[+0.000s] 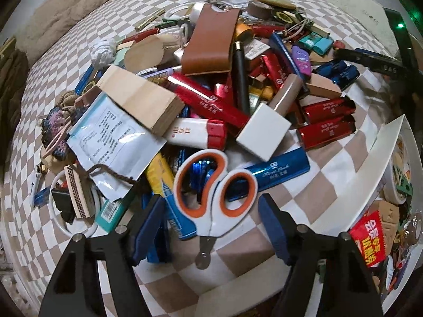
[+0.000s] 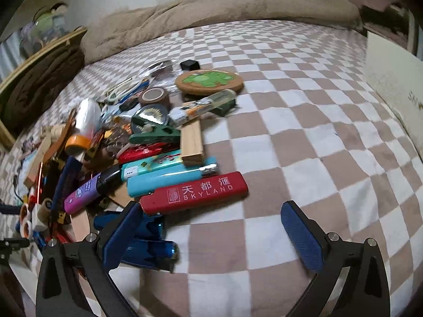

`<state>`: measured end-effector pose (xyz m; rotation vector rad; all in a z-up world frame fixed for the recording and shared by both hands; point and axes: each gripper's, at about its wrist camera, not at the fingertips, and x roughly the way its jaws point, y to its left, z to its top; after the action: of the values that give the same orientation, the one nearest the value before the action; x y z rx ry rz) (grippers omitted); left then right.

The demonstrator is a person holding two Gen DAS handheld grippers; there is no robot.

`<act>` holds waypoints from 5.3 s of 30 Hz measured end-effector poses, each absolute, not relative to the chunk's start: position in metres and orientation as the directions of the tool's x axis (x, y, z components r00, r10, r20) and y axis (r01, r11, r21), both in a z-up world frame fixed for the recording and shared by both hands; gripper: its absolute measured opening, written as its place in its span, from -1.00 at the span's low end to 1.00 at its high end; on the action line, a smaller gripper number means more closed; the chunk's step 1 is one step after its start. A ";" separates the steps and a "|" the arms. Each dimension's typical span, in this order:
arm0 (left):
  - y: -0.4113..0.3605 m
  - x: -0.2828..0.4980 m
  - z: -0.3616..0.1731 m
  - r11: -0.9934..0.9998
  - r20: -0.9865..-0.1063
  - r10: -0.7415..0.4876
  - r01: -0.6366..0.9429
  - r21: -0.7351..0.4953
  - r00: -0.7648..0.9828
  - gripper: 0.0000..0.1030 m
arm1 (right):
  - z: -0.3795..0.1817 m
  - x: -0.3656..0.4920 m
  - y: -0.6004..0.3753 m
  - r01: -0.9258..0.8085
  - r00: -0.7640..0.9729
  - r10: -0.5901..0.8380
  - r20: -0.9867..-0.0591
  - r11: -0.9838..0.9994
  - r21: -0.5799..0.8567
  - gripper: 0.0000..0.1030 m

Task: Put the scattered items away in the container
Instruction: 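Move the left tool to the orange-handled scissors while the right tool approaches the red SKYLAND lighter, then close the left tool on the scissors while the right tool grasps the SKYLAND lighter, then lift the scissors and SKYLAND lighter up from the pile with both tools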

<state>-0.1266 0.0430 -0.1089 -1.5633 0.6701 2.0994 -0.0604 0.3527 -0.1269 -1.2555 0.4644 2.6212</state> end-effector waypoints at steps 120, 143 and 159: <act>0.029 -0.140 -0.093 -0.765 -0.913 -0.086 -0.561 0.318 -0.399 0.44 | -0.131 -0.078 0.362 0.195 -0.572 -0.060 -0.818 -0.979 -0.064 0.61; -0.055 -0.161 -0.086 -0.915 -0.928 -0.091 -0.337 0.221 -0.362 0.44 | -0.132 -0.066 0.365 0.153 -0.613 -0.062 -0.787 -0.987 -0.041 0.60; -0.005 -0.154 -0.104 -0.963 -0.977 0.050 -0.270 0.008 -0.208 0.63 | -0.131 -0.064 0.364 0.146 -0.625 -0.051 -0.779 -0.988 -0.052 0.60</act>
<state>-0.1538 -0.0045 -0.1043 -1.8313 0.2609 2.2776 -0.0638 0.3636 -0.1315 -1.3987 -0.1783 2.9294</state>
